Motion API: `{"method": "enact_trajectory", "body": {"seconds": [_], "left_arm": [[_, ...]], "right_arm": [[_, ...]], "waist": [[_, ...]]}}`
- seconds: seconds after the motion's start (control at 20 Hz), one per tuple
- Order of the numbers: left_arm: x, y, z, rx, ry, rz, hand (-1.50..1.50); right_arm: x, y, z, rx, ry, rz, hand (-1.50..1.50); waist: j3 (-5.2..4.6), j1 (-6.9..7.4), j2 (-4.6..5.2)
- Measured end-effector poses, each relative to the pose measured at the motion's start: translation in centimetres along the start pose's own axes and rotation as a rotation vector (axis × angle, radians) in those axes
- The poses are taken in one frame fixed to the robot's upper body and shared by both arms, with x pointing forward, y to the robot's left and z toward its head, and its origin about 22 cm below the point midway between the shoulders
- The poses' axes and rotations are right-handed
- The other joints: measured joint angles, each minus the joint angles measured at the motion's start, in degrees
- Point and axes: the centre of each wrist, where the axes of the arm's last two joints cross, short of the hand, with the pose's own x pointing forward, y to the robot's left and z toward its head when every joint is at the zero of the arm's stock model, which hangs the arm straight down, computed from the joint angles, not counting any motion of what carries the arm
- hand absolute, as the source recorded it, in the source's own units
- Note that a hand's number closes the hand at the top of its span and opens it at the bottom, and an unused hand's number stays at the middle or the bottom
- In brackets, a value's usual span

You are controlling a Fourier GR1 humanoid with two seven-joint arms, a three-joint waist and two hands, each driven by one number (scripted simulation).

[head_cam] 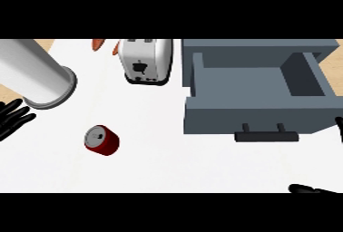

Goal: Pick up the can, place it into the drawer and close the drawer

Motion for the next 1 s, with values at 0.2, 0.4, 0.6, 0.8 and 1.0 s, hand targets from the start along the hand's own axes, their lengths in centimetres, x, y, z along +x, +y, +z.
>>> {"method": "enact_trajectory", "body": {"seconds": [0.2,0.4,0.6,0.8,1.0], "left_arm": [[1.5,1.7,0.7,-0.006,0.013,0.003,-1.50],[1.4,2.2,1.7,0.019,0.025,0.053,-1.50],[0.9,2.5,1.0,0.038,0.055,0.130,-1.50],[0.7,2.8,0.4,0.041,0.080,0.209,-1.50],[0.1,2.7,-0.1,0.035,0.104,0.264,-1.50]], "right_arm": [[-0.3,-1.5,1.0,0.001,0.004,-0.001,-1.50],[0.0,-3.2,1.8,0.002,0.007,0.001,-1.50],[-0.4,-4.6,2.3,0.009,0.003,-0.007,-1.50],[-0.5,-5.3,3.5,0.013,0.010,-0.008,-1.50],[-0.3,-6.1,3.3,0.009,0.010,-0.008,-1.50]], "waist": [[0.01,-0.03,-0.03],[0.03,0.01,-0.04],[0.02,-0.17,-0.01],[0.02,-0.24,-0.02],[0.01,-0.09,-0.01]]}}
